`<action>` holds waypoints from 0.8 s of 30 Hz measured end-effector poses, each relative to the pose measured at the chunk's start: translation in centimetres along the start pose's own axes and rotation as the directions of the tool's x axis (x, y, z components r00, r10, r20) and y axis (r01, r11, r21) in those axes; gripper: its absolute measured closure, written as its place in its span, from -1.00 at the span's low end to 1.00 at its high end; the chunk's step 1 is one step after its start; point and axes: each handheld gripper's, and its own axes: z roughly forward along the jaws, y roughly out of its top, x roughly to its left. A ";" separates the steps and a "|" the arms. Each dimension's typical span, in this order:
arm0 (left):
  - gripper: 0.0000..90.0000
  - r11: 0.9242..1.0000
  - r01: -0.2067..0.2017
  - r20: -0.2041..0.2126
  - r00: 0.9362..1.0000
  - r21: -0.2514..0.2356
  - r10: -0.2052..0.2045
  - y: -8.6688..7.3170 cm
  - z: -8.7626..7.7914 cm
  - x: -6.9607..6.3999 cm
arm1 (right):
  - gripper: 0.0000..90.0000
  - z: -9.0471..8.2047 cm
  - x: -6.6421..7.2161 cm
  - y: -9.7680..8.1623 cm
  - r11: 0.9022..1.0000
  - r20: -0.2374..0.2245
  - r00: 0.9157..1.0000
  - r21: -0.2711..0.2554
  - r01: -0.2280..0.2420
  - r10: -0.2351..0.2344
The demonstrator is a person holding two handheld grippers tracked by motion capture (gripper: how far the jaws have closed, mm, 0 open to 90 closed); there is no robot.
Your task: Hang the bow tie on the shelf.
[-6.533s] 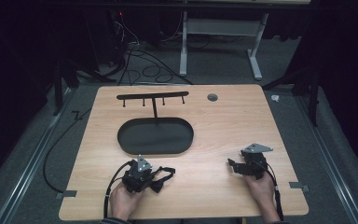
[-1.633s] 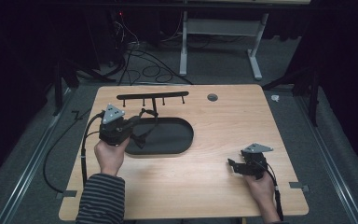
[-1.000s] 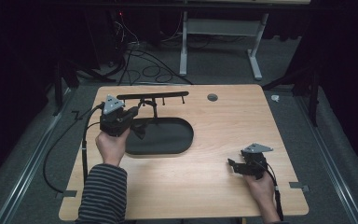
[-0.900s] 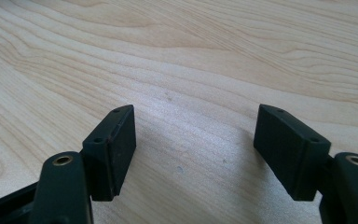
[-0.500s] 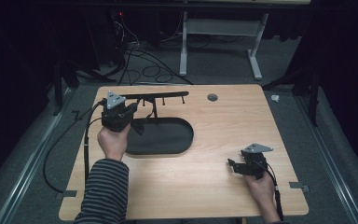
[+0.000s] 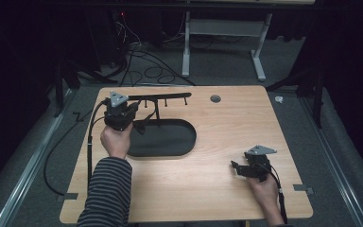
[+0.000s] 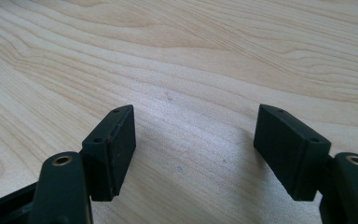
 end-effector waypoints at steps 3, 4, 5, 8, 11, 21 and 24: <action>0.95 1.000 -0.002 -0.004 1.000 0.011 0.002 -0.2 0.4 0.0 | -0.31 0.0 0.0 0.0 1.000 0.000 1.000 0.000 0.000 0.000; 0.94 1.000 -0.003 -0.005 1.000 0.014 0.003 -0.2 0.5 -0.1 | -0.31 0.0 0.0 0.0 1.000 0.000 1.000 0.000 0.000 0.000; 0.94 1.000 -0.005 -0.007 1.000 0.020 0.005 -0.3 0.6 -0.1 | -0.31 0.0 0.0 0.0 1.000 0.000 1.000 0.000 -0.001 0.001; 0.94 0.999 -0.020 -0.014 1.000 0.030 0.021 -0.4 0.8 -0.3 | -0.31 0.0 0.0 0.0 1.000 0.000 1.000 0.000 -0.001 0.001; 0.94 0.999 -0.025 -0.013 1.000 0.035 0.025 -0.4 0.8 -0.4 | -0.31 0.0 0.0 0.0 1.000 0.000 1.000 0.000 -0.001 0.001; 0.89 0.998 -0.033 -0.004 0.999 0.061 0.033 -0.6 1.2 -0.7 | -0.31 0.0 0.0 0.0 1.000 -0.002 1.000 0.000 0.001 -0.001; 0.89 0.998 -0.029 -0.001 1.000 0.062 0.029 -0.6 1.4 -0.8 | -0.31 0.0 0.0 0.0 1.000 -0.002 1.000 0.000 -0.001 0.001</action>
